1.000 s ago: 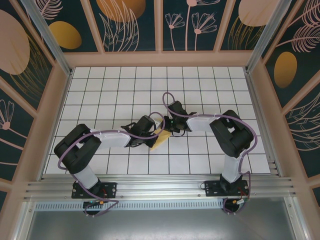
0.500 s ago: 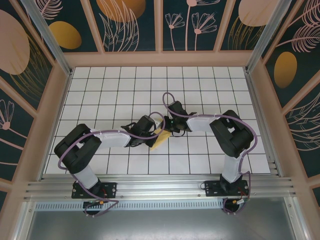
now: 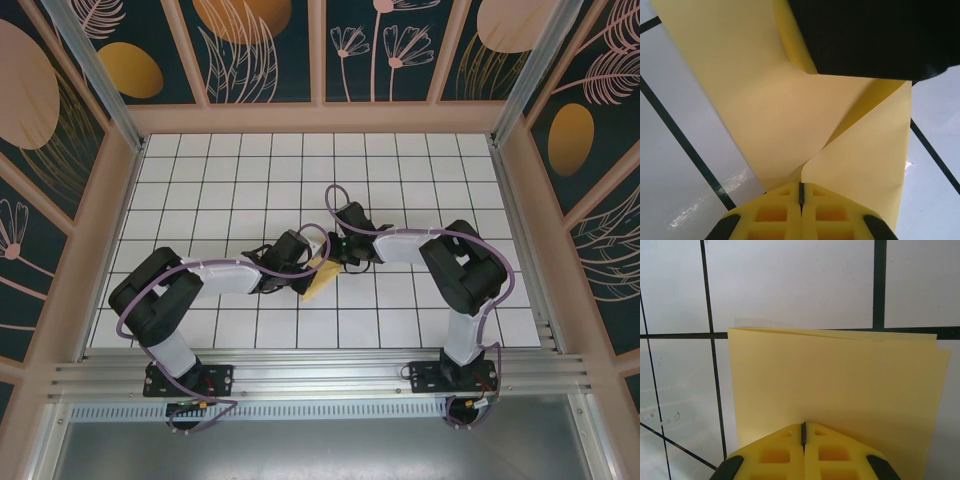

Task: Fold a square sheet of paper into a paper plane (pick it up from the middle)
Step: Third fold the triangle at the center of the table.

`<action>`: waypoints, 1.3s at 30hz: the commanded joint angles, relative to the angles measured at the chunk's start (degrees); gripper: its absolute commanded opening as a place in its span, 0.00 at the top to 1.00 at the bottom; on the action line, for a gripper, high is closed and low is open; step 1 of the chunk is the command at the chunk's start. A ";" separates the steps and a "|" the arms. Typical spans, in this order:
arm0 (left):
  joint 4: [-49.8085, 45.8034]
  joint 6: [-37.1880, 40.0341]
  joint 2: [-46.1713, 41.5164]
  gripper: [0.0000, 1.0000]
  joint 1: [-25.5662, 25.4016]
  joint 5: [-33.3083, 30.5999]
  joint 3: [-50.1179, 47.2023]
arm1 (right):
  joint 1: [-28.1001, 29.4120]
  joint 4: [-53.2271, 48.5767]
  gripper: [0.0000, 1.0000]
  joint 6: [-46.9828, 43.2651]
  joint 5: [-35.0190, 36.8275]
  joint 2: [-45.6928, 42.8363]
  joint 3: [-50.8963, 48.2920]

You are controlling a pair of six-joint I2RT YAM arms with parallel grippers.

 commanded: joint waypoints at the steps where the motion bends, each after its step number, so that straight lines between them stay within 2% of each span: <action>1: -0.33 0.59 1.13 0.93 0.17 0.34 -0.48 | 0.06 -5.32 0.94 -0.03 1.30 2.10 -1.58; 6: -0.07 0.23 1.20 0.93 0.18 1.37 -0.48 | 0.02 -4.31 0.94 0.58 0.06 0.28 -1.53; 11: -0.16 0.27 2.35 0.93 0.18 0.99 -0.80 | -0.92 -0.77 0.94 2.79 -1.10 -8.31 -4.83; 15: -0.24 0.32 2.30 0.93 0.22 0.90 -0.77 | -1.61 7.07 0.94 6.76 -4.35 -15.23 -12.34; 19: -0.23 0.32 2.27 0.93 0.23 1.02 -0.50 | 0.40 17.95 0.96 12.22 -9.44 -16.67 -19.34; 22: -0.35 0.34 2.00 0.93 0.17 0.81 -0.63 | 2.01 23.44 0.96 14.60 -11.06 -15.33 -21.16; 29: -0.72 0.58 2.08 0.93 0.18 0.84 -0.38 | 3.40 26.33 0.97 15.37 -11.54 -10.54 -20.06; 39: -0.95 0.67 2.51 0.93 0.25 0.53 -0.32 | 3.31 24.80 0.97 14.28 -9.25 -5.97 -22.85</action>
